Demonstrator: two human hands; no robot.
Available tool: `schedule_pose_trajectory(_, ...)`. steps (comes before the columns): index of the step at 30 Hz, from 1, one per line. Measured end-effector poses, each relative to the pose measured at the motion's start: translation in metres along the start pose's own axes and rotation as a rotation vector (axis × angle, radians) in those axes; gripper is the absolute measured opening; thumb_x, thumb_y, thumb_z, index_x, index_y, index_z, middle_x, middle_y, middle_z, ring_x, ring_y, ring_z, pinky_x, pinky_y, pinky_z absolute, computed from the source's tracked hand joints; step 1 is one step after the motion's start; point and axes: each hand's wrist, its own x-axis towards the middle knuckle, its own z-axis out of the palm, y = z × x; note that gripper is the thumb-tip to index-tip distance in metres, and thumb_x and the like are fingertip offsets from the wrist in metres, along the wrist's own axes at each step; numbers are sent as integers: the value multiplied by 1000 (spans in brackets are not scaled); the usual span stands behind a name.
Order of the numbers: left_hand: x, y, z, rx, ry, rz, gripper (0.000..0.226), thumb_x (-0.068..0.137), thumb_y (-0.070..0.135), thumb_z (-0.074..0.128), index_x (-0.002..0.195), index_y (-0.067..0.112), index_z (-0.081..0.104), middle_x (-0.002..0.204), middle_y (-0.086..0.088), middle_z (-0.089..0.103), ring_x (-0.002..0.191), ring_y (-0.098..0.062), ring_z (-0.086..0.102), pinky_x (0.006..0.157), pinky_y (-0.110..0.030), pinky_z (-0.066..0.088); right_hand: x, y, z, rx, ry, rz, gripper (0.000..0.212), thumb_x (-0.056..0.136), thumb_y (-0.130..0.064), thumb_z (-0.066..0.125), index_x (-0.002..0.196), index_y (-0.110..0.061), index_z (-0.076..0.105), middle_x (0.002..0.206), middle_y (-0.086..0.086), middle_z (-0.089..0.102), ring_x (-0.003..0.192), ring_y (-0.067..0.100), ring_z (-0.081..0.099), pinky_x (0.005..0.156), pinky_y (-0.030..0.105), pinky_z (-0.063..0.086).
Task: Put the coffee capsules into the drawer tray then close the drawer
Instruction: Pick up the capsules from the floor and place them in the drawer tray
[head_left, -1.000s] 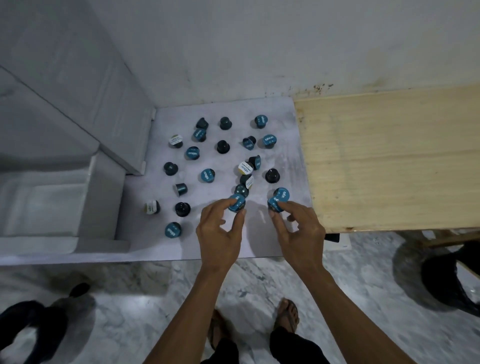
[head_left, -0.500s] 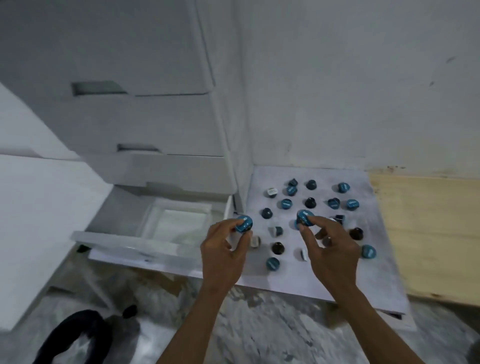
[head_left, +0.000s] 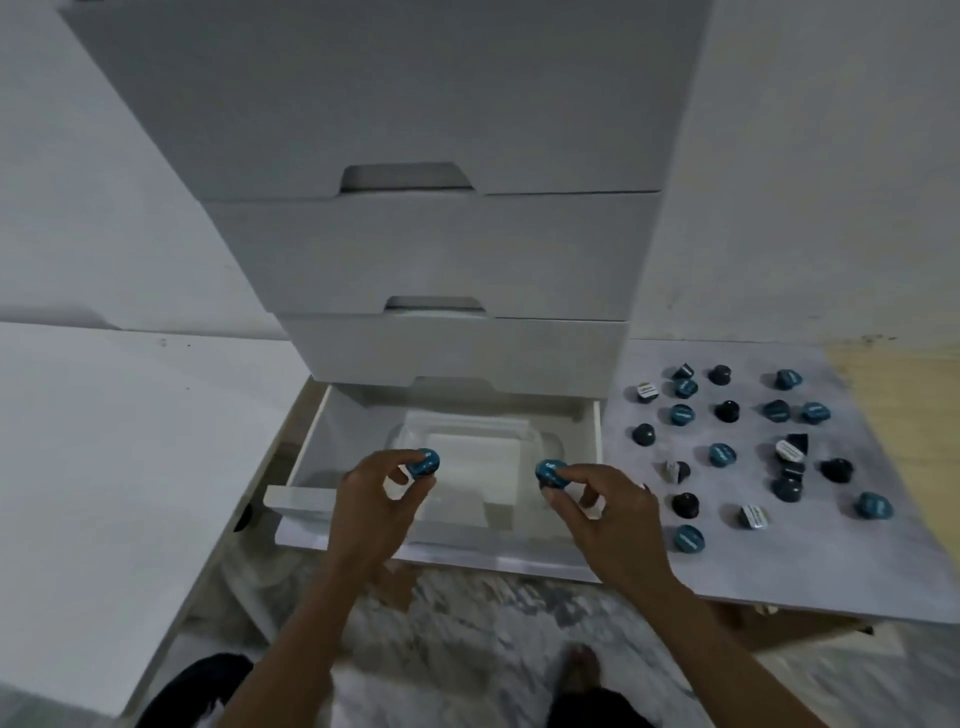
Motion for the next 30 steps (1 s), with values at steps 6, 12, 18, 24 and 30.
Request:
schedule_pose_trajectory(6, 56, -43, -11, 144, -278, 13, 24, 78, 19, 80, 100, 26, 71, 80, 10, 63, 62, -9, 61, 57, -6, 42, 41, 3, 61, -50, -184, 8, 21, 78, -28, 80, 96, -20, 74, 74, -24, 56, 59, 6, 53, 56, 20, 47)
schedule_pose_trajectory(12, 105, -83, 0, 266, -556, 36, 24, 76, 24, 81, 99, 23, 74, 77, 20, 62, 56, -1, 58, 62, -10, 44, 79, 25, 114, -114, -461, 72, 19, 81, -33, 76, 98, -25, 74, 68, -22, 52, 58, 6, 50, 58, 27, 47)
schedule_pose_trajectory(18, 137, -109, 27, 316, -818, 104, 21, 77, 27, 80, 97, 28, 74, 77, 27, 57, 61, 3, 55, 60, -8, 38, 96, 46, 158, -207, -826, 107, 22, 84, -35, 71, 105, -28, 71, 95, -11, 66, 74, 5, 49, 65, 24, 41)
schedule_pose_trajectory(24, 150, -136, 45, 366, -999, 141, 20, 76, 32, 80, 94, 32, 72, 100, 16, 71, 76, 0, 55, 78, -26, 50, 96, 48, 191, -224, -1039, 97, 24, 85, -36, 69, 109, -30, 70, 99, -7, 66, 80, 7, 53, 70, 29, 47)
schedule_pose_trajectory(30, 146, -149, 48, 373, -1071, 166, 16, 73, 33, 80, 85, 32, 69, 93, 14, 70, 77, -3, 57, 78, -32, 52, 83, 52, 206, -164, -1113, 46, 20, 84, -27, 70, 104, -25, 71, 97, -3, 67, 82, 12, 60, 71, 29, 49)
